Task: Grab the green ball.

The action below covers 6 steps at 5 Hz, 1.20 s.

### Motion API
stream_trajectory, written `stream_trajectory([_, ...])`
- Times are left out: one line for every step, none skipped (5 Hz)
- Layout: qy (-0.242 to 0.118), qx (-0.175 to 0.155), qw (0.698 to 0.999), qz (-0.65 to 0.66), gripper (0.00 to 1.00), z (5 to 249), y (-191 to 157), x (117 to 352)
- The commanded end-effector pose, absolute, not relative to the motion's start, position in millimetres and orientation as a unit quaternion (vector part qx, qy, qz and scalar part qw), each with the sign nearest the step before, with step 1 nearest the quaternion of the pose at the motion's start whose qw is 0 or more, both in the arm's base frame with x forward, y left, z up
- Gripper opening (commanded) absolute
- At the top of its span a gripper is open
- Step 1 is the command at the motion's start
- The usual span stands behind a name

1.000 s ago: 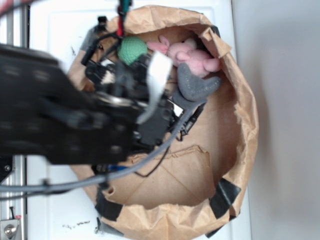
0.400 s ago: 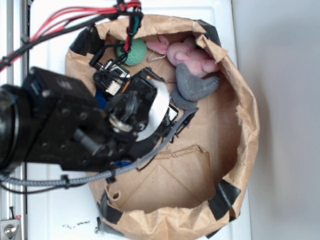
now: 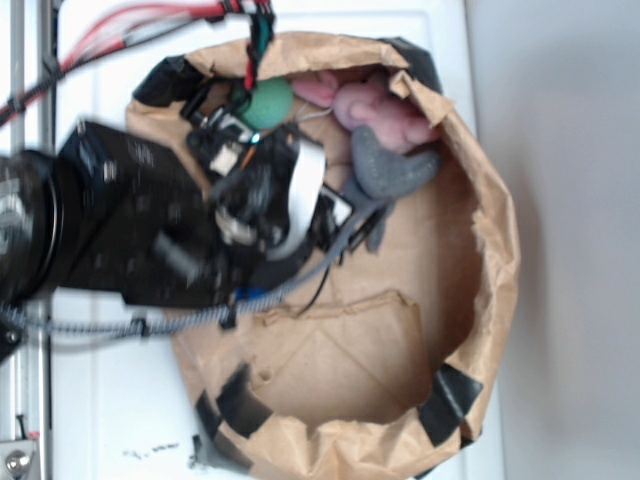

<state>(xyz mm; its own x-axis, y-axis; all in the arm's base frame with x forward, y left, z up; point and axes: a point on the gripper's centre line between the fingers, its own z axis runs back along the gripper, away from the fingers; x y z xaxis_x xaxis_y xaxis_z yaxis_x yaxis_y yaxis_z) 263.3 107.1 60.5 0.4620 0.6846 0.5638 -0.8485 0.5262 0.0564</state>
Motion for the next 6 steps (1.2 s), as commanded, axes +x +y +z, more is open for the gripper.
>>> stream_trajectory([-0.246, 0.157, 0.825, 0.484, 1.0, 71.3, 144.9, 239.8])
stream_trajectory([-0.237, 0.157, 0.825, 0.488, 1.0, 63.8, 151.8, 239.8])
stream_trajectory([-0.228, 0.164, 0.823, 0.493, 1.0, 60.8, 154.8, 250.2])
stream_trajectory([-0.224, 0.185, 0.826, 0.484, 1.0, 54.5, 151.5, 265.8])
stream_trajectory([-0.217, 0.209, 0.827, 0.474, 1.0, 45.6, 147.4, 273.2])
stream_trajectory([-0.218, 0.201, 0.828, 0.476, 0.0, 47.7, 143.9, 278.0])
